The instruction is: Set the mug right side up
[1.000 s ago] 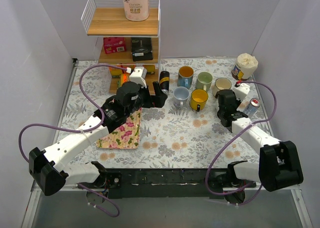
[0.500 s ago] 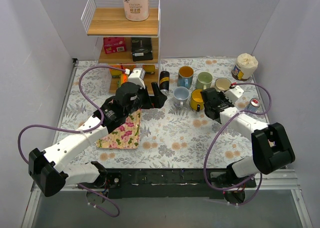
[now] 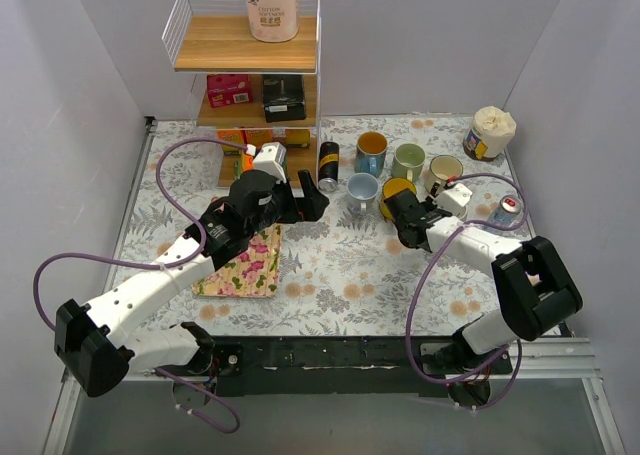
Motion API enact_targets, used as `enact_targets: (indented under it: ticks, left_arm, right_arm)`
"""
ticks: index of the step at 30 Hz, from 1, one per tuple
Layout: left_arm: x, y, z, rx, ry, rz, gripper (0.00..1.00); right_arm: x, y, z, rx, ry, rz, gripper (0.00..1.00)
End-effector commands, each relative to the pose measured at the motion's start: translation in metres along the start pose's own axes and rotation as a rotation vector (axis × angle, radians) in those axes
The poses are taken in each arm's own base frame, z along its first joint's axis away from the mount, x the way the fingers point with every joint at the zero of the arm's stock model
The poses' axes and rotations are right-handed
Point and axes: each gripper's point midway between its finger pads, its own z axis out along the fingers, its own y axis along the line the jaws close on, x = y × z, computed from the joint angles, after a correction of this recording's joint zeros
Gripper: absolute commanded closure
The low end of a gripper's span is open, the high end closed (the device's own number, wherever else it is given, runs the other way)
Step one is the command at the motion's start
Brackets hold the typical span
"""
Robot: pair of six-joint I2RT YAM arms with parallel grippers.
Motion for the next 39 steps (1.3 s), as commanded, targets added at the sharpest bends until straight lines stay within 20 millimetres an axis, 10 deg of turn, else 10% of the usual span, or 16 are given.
enact_targets:
  ticks: [1, 9, 15, 20, 39]
  left_arm:
    - [-0.007, -0.003, -0.01, 0.025, -0.024, -0.018, 0.02]
    - [-0.008, -0.002, -0.014, 0.033, -0.031, -0.029, 0.02]
    - [-0.014, -0.004, -0.018, 0.031, -0.045, -0.033, 0.02]
    - [-0.028, -0.003, -0.028, 0.012, -0.079, -0.021, 0.02]
    - [-0.082, 0.035, -0.116, -0.336, -0.092, 0.061, 0.02]
  right_arm:
    - [0.045, -0.048, 0.003, 0.102, 0.124, -0.223, 0.62]
    - [0.043, -0.04, -0.007, 0.049, 0.143, -0.245, 0.48]
    - [0.009, -0.014, -0.033, -0.068, 0.172, -0.225, 0.05]
    - [-0.024, 0.002, -0.065, -0.234, 0.204, -0.195, 0.02]
    - [-0.235, -0.017, -0.18, -0.625, -0.03, -0.174, 0.01]
